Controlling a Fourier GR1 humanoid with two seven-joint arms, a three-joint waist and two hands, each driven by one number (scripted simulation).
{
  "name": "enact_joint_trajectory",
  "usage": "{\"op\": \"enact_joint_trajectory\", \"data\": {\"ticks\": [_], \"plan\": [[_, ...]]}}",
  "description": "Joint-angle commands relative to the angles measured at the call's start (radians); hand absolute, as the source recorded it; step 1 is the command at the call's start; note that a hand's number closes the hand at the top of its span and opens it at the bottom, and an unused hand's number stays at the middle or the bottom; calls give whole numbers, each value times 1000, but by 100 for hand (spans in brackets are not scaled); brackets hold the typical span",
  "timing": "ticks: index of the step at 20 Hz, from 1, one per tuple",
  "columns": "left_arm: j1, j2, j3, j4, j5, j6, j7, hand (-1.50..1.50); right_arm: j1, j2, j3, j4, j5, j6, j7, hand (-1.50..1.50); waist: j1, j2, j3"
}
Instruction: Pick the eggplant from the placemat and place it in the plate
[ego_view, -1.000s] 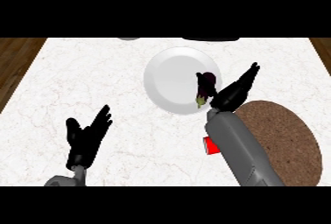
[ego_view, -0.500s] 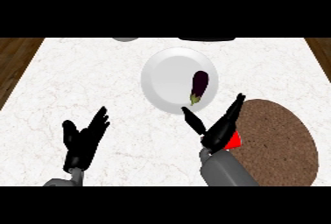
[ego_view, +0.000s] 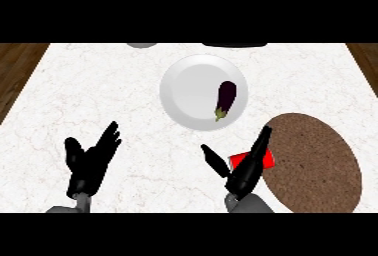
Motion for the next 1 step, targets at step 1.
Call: {"op": "enact_joint_trajectory", "data": {"ticks": [1], "plan": [[42, -5, -11, 15, -12, -16, -33, 0, 61, 1, 32, -24, 64, -29, 59, -150, -1, 0, 0]]}}
